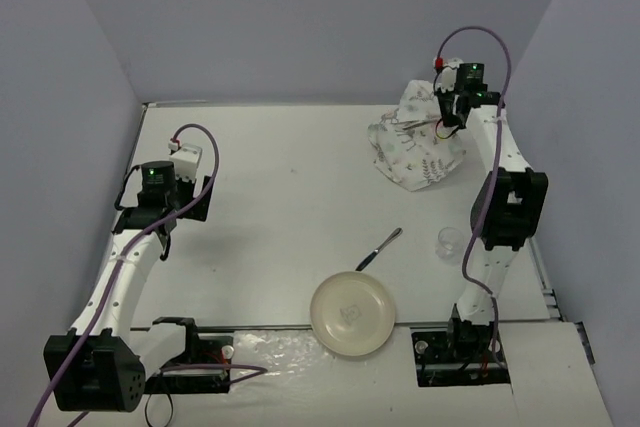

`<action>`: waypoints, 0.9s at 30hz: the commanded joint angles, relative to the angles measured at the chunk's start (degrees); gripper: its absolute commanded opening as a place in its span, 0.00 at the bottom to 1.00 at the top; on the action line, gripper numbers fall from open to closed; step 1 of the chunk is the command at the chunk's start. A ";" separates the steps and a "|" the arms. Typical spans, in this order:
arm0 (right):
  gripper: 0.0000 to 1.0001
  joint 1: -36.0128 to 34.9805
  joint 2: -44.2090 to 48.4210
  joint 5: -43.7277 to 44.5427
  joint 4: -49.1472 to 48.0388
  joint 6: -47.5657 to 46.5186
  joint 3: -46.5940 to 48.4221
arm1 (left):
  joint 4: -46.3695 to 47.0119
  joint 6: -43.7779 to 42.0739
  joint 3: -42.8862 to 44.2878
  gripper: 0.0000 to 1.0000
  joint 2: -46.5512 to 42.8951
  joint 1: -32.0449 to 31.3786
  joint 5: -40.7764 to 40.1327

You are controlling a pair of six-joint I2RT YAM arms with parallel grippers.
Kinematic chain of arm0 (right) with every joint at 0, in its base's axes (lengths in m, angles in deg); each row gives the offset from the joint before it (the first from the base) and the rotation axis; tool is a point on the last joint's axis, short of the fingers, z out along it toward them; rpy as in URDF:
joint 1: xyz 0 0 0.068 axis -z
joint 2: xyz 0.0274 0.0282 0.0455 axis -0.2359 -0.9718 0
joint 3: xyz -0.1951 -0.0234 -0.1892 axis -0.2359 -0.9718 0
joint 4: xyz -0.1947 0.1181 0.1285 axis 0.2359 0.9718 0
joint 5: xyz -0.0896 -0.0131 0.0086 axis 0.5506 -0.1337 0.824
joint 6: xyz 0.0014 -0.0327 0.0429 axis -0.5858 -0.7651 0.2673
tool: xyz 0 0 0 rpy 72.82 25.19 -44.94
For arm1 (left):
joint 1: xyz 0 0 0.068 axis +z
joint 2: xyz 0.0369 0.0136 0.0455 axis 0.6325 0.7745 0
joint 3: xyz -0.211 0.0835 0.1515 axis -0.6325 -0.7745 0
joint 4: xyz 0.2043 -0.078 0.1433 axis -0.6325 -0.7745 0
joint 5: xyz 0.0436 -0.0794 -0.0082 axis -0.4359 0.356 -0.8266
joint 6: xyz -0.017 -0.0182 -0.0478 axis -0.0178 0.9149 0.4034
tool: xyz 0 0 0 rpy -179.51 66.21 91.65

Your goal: Set the dinner table for one person

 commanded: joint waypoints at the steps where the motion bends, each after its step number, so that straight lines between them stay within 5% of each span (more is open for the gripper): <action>1: 0.00 -1.07 17.93 -14.18 -4.57 5.55 9.57 | 1.49 -0.05 5.28 0.97 -0.99 -0.32 -0.38; 7: 0.00 -13.35 25.76 -21.48 -7.02 9.04 6.56 | 0.21 -0.13 7.06 0.97 -1.54 -0.39 -0.55; 17: 0.00 -24.08 24.91 -32.55 -6.05 8.72 -0.55 | -1.16 0.10 8.12 0.97 -2.64 -0.48 -0.57; 27: 0.00 -27.72 24.43 -29.03 -1.06 6.65 13.87 | 0.52 0.45 7.39 0.97 -0.09 -0.48 -0.90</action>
